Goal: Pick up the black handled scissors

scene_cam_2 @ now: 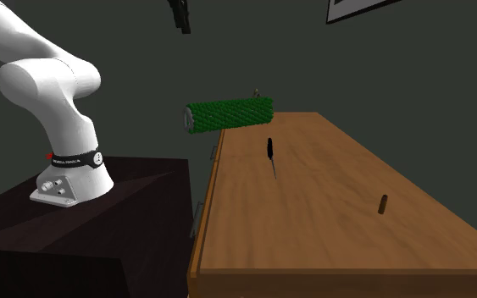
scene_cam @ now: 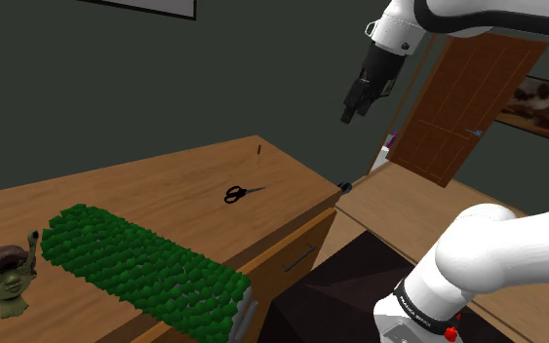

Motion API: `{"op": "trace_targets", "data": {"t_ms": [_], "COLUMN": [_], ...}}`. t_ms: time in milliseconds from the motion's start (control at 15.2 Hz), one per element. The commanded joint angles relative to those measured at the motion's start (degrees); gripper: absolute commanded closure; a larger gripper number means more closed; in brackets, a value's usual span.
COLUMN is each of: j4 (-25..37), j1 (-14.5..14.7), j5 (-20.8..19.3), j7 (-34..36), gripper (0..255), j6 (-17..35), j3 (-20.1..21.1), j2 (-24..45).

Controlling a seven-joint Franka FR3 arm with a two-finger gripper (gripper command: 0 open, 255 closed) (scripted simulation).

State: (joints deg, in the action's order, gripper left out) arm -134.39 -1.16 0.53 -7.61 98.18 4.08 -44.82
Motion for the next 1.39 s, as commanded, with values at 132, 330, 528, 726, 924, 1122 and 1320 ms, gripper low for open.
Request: {"op": "trace_targets", "data": {"t_ms": [132,330,528,726,924,1122,1320], "j4": [0.43,1.65,3.45,5.72,8.34,11.21,14.22], "j1": [1.13,2.77,4.30,5.71,6.93,8.02,8.97], "j5": [-0.88,-2.03,-2.97,-3.77,-4.53,-5.39,-6.44], "j7": [-4.58,-11.26,-17.75,-24.00,-29.98,-35.63,-40.92], "gripper": [0,0,0,0,0,0,0], "j6": [2.57,6.12,9.28,12.02,14.37,16.36,18.04], "j3": [-1.09,-2.44,-3.41,-3.96,-4.07,-3.78,-3.11], "j2": [4.19,10.73,17.44,24.17,30.84,37.37,43.70]}}
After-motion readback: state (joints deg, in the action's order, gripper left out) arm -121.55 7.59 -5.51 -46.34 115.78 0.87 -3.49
